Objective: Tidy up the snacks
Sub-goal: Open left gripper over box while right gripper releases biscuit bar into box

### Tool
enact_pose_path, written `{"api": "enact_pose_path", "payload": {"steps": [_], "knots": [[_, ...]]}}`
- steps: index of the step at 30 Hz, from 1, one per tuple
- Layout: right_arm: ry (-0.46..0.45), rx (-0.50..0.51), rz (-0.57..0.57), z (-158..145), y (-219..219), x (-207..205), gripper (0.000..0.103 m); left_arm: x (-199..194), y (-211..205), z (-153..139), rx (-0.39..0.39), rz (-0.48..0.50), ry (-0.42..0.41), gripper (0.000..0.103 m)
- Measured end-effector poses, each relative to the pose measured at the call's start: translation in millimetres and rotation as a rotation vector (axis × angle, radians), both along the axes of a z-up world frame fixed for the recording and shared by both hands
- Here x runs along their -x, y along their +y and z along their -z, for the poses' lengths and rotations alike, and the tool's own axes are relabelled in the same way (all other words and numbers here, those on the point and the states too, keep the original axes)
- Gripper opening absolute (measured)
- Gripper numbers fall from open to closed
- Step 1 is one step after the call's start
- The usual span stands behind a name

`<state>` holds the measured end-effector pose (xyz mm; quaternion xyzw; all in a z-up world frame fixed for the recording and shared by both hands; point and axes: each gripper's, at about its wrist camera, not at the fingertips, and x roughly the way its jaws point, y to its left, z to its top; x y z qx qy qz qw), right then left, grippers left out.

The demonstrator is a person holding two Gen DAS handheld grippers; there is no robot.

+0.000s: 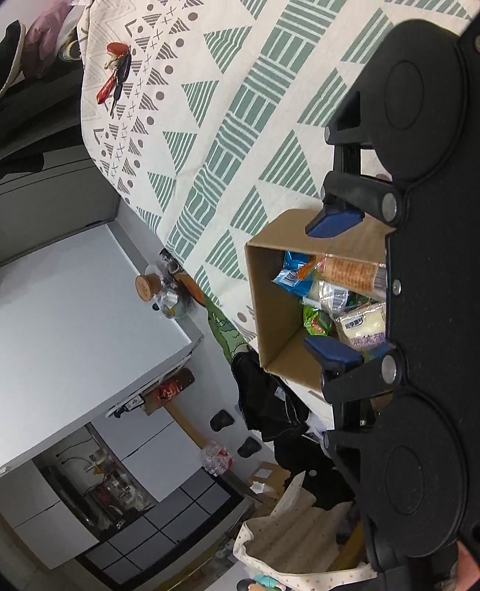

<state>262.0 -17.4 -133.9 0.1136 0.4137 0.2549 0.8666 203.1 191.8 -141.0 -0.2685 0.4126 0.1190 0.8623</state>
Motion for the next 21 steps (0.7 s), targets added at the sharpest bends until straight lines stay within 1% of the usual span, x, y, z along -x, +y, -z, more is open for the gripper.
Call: {"api": "enact_pose_path", "payload": {"steps": [1,3,8,10,11,13,16,21], "knots": [[0.000,0.000,0.002,0,0,0,0.059,-1,1,0,0.009,0.004,0.003,0.048],[0.000,-0.001,-0.002,-2,-2,1,0.059,0,2,-4,0.012,0.002,0.000,0.051],[-0.007,0.015,-0.006,-6,-7,6,0.060,4,-1,-15,-0.011,0.014,-0.007,0.056],[-0.006,0.023,-0.001,-9,-11,7,0.061,6,-3,-19,-0.022,0.017,-0.001,0.063],[-0.008,0.026,0.002,-10,-13,8,0.062,7,-4,-21,-0.029,0.017,-0.001,0.064],[-0.015,0.032,0.009,-14,-20,11,0.068,12,-8,-27,-0.043,0.011,-0.003,0.072],[-0.030,0.044,0.017,-22,-31,17,0.075,19,-14,-36,-0.065,0.013,-0.019,0.080],[-0.061,0.049,0.046,-35,-53,28,0.087,30,-28,-50,-0.089,0.034,-0.028,0.084]]}}
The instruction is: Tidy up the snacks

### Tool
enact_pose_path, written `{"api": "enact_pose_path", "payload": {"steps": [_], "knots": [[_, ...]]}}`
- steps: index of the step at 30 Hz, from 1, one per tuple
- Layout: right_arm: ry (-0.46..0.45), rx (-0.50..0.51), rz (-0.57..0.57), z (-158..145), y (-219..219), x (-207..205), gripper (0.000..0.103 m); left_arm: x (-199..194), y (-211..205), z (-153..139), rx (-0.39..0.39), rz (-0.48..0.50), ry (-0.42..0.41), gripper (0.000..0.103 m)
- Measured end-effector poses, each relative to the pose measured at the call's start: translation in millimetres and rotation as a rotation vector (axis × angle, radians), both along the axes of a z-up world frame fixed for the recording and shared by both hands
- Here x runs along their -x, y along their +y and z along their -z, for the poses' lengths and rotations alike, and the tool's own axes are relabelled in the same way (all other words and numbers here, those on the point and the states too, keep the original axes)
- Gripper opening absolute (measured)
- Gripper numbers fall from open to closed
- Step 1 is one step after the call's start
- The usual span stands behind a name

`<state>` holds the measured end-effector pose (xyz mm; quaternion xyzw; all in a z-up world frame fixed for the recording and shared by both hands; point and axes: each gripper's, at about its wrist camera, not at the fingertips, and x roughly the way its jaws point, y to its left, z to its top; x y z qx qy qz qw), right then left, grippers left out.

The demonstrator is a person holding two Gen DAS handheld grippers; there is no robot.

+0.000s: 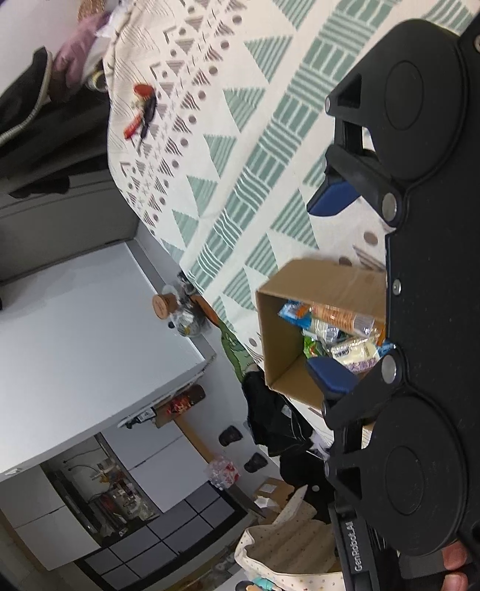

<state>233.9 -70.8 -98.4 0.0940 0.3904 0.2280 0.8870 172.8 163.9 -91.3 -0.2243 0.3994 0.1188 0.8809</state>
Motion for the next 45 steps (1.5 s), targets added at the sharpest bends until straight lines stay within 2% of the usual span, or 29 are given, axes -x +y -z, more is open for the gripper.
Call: {"api": "enact_pose_path", "payload": {"steps": [4,17,21,31,38,45], "knots": [[-0.020,0.005,0.017,-11,-16,10,0.090,11,-12,-9,-0.024,0.014,-0.006,0.090],[-0.067,-0.004,0.056,-39,-61,57,0.103,50,-51,-36,-0.068,0.071,-0.035,0.091],[-0.090,-0.004,0.066,-50,-72,74,0.103,67,-59,-44,-0.072,0.080,-0.051,0.092],[-0.087,-0.020,0.109,-62,-94,125,0.103,109,-82,-58,-0.082,0.131,-0.072,0.102],[-0.098,0.005,0.132,-63,-104,153,0.103,134,-97,-63,-0.103,0.176,-0.089,0.103],[-0.111,0.029,0.112,-70,-109,178,0.103,161,-98,-72,-0.117,0.176,-0.099,0.103]]}}
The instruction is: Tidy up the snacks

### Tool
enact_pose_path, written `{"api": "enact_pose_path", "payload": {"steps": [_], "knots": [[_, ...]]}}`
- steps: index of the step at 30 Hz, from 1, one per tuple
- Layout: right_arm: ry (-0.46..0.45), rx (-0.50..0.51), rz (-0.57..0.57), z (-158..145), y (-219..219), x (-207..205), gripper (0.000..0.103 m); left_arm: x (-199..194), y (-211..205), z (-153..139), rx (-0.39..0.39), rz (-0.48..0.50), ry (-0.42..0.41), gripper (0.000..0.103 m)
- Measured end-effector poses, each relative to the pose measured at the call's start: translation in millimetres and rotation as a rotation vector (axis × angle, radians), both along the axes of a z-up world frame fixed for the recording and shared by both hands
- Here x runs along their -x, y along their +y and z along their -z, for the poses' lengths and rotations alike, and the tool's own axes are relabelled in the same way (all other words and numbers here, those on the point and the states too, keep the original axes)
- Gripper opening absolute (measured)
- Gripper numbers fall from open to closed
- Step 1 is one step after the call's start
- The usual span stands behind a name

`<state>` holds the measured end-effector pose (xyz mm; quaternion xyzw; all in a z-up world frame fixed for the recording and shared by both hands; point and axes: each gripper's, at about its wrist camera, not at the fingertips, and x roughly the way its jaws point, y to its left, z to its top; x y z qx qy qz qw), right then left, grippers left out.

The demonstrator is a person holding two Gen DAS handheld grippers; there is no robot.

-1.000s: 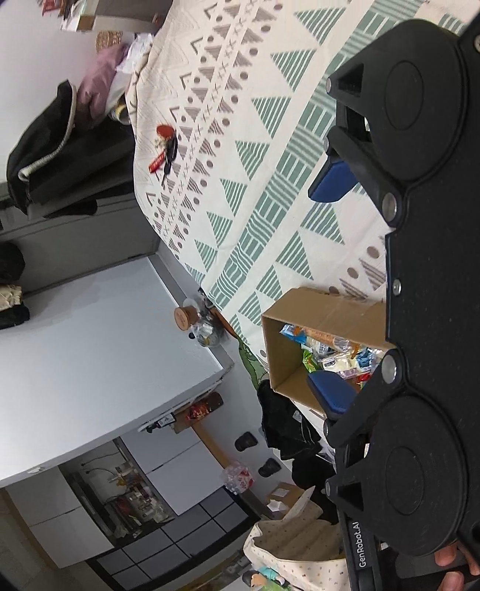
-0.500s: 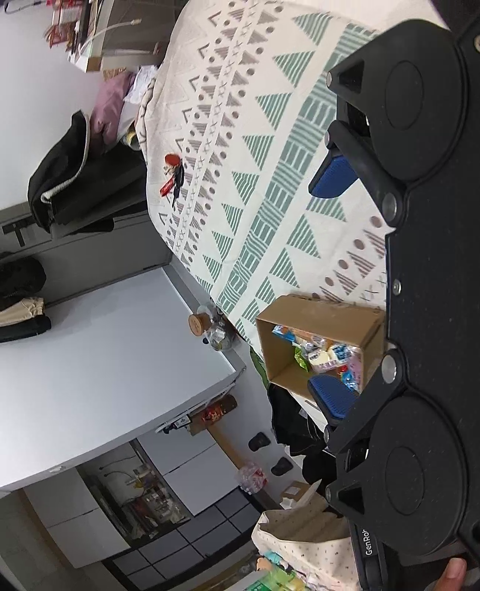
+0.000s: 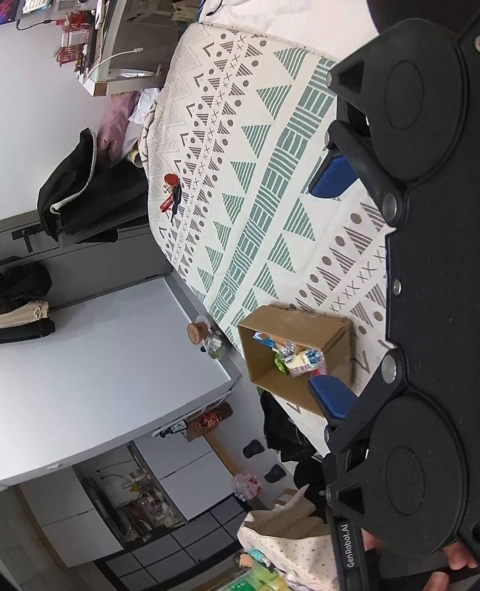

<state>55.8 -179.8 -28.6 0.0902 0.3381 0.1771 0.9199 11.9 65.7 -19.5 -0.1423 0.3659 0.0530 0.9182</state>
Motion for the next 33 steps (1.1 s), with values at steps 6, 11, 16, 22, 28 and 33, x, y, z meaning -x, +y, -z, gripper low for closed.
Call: {"api": "enact_pose_path", "payload": {"steps": [6,11,16,22,28,33], "knots": [[-0.016,0.017,-0.011,-5,-1,19,0.103,21,2,-8,-0.011,-0.004,-0.026,0.103],[-0.034,0.035,-0.012,-10,-4,33,0.103,35,2,-13,-0.026,-0.003,-0.035,0.103],[-0.048,0.029,-0.014,-13,-9,43,0.103,47,2,-18,-0.034,-0.009,-0.054,0.103],[-0.075,0.031,-0.039,-16,-6,51,0.103,60,1,-26,-0.060,-0.026,-0.077,0.103],[-0.079,0.043,-0.042,-17,-4,55,0.103,67,1,-31,-0.078,-0.025,-0.086,0.103],[-0.088,0.044,-0.035,-19,-6,57,0.103,68,-1,-34,-0.084,-0.016,-0.095,0.103]]}}
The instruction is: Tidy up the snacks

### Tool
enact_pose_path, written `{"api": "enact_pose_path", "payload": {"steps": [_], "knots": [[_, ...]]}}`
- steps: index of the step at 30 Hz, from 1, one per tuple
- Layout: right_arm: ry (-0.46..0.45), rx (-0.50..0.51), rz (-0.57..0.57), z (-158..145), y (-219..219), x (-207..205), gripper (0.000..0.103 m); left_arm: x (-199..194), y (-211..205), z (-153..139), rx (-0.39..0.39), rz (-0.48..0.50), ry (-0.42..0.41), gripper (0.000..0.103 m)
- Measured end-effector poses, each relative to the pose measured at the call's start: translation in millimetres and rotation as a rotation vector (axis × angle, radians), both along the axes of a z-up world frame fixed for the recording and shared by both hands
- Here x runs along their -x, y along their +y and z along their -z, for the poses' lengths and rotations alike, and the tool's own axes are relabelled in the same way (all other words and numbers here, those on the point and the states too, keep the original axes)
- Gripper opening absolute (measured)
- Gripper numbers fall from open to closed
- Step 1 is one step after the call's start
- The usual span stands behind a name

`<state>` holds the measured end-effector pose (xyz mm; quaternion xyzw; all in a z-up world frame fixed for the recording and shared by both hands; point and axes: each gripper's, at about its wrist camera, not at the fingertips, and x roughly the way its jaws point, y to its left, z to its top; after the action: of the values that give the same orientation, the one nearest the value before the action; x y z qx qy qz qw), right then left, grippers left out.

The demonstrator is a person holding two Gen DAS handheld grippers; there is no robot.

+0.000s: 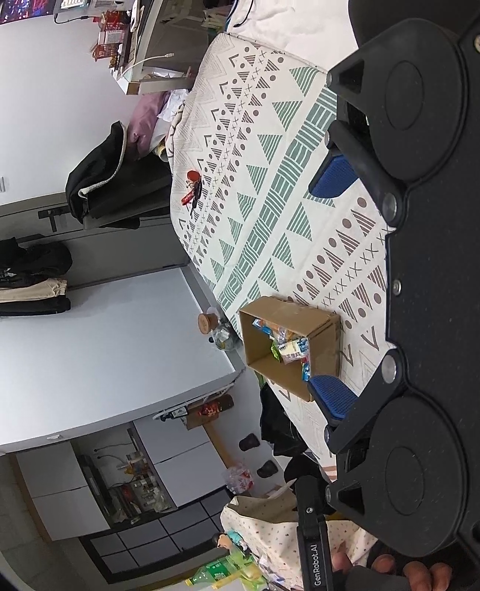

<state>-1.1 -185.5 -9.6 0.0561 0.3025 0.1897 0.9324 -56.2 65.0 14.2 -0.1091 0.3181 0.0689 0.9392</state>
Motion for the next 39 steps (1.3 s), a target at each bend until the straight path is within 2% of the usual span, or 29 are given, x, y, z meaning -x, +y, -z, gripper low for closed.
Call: {"api": "enact_pose_path", "payload": {"steps": [39], "knots": [[0.003,-0.001,0.009,3.2,0.5,-4.0,0.103,-8.5,-3.4,0.2,-0.015,0.004,0.007,0.103]]}}
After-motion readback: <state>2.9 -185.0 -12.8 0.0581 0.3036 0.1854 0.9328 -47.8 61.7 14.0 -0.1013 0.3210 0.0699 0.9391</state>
